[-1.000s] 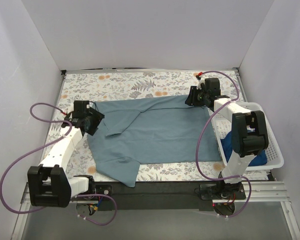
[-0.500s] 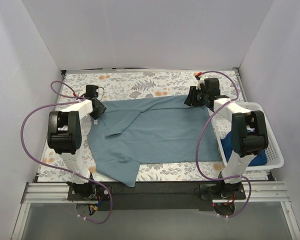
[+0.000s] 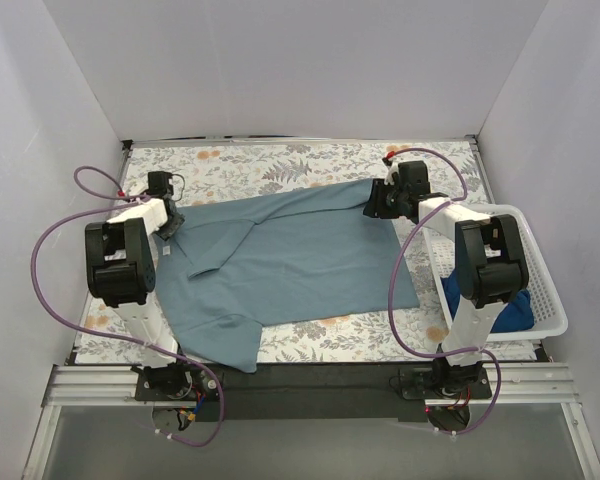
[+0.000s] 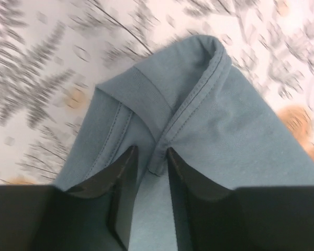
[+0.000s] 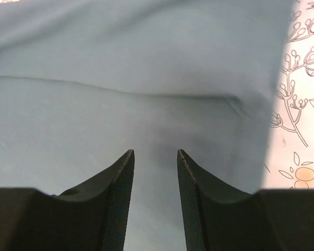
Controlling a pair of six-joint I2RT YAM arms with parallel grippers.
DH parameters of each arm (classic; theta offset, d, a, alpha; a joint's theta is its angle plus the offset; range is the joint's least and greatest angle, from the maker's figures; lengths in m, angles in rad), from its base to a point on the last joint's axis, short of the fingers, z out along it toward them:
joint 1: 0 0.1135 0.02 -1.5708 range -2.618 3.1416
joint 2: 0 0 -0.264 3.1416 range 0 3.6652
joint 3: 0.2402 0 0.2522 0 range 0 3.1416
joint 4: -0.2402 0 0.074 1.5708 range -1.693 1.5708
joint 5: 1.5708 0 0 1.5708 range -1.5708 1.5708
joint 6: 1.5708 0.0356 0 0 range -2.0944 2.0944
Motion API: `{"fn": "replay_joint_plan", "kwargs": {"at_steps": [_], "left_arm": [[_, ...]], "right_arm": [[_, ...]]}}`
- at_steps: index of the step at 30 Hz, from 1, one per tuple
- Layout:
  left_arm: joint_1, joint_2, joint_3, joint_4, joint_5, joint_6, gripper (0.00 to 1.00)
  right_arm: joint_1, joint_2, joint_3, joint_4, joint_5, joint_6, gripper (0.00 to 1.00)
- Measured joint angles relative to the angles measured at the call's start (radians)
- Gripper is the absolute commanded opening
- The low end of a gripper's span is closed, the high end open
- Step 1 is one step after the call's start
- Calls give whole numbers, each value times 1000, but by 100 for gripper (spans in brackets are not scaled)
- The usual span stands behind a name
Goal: Fold and stack the t-shirts
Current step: Fold the tshirt
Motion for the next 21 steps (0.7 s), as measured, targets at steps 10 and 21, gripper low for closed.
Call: {"fn": "replay_joint_plan", "kwargs": {"at_steps": [10,21], "left_arm": [[32,-153,-64,-41,53,48,56],[-105,-415,-283,106,97,171,64]], "right_arm": [[2,4,61,-2,145,175,48],[2,87,130,22,270,455,55]]}}
